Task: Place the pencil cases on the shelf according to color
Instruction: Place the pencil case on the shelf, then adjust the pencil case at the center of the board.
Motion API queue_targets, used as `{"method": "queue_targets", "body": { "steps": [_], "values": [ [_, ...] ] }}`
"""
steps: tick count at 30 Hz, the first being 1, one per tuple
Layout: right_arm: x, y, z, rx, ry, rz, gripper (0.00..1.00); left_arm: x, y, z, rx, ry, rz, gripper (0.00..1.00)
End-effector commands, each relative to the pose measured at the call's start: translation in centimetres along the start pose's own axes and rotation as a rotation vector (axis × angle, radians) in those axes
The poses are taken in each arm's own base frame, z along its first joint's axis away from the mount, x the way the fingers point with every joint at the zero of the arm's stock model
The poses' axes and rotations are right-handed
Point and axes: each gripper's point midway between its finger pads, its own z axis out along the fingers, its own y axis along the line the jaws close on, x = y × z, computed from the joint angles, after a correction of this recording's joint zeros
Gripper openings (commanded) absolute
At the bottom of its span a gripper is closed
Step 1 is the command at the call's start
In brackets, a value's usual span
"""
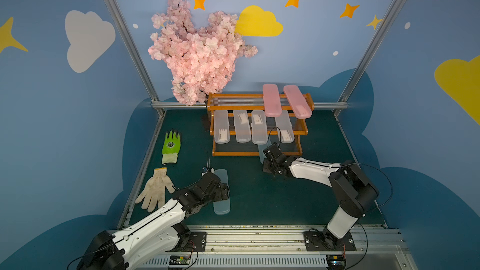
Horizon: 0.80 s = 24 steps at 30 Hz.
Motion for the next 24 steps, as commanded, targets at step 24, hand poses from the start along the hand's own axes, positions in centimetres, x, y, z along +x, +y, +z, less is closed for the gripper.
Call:
{"method": "queue_targets", "body": {
  "steps": [24],
  "values": [
    [2.2, -1.3, -6.5, -0.006, -0.022, -0.025, 0.52, 3.1, -1.5, 2.6, -0.031, 0.231, -0.007, 1.0]
  ]
}}
